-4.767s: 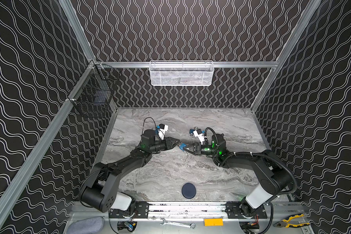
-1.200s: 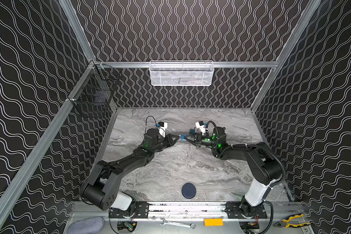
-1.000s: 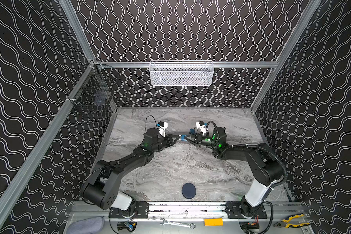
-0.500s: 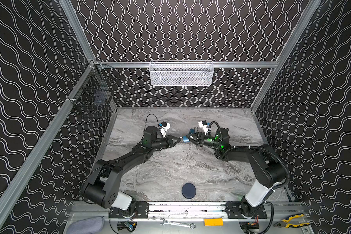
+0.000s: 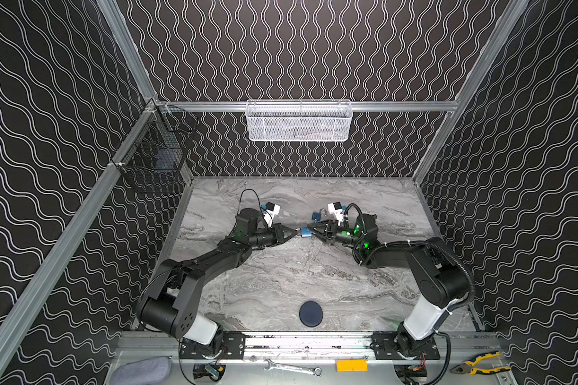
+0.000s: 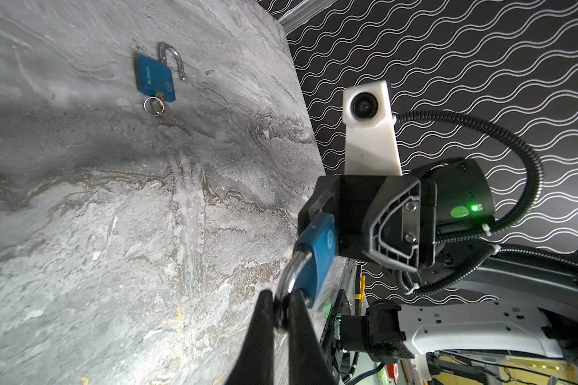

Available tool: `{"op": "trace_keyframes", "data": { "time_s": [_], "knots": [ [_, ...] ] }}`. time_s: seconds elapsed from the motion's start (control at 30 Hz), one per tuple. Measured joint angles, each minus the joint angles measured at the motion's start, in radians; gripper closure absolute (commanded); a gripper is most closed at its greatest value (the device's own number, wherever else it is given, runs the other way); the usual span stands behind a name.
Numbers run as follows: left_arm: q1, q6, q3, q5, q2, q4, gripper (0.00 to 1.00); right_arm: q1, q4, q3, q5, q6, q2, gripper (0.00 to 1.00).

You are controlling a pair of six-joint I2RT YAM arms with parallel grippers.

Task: Lock with the key

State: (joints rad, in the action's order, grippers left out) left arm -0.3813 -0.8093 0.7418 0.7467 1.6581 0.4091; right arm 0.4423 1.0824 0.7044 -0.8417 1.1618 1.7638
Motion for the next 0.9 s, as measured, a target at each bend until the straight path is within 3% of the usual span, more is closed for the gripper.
{"op": "trace_keyframes", "data": {
  "time_s": [0.4, 0.9],
  "knots": [
    [0.003, 0.0, 0.013, 0.011, 0.004, -0.003, 1.0, 0.0, 0.056, -0.027, 0.02, 0.005, 0.017, 0.77],
    [0.014, -0.027, 0.005, 0.03, 0.013, 0.018, 1.0, 0.0, 0.104, -0.046, 0.02, 0.019, 0.019, 0.84]
  ]
}}
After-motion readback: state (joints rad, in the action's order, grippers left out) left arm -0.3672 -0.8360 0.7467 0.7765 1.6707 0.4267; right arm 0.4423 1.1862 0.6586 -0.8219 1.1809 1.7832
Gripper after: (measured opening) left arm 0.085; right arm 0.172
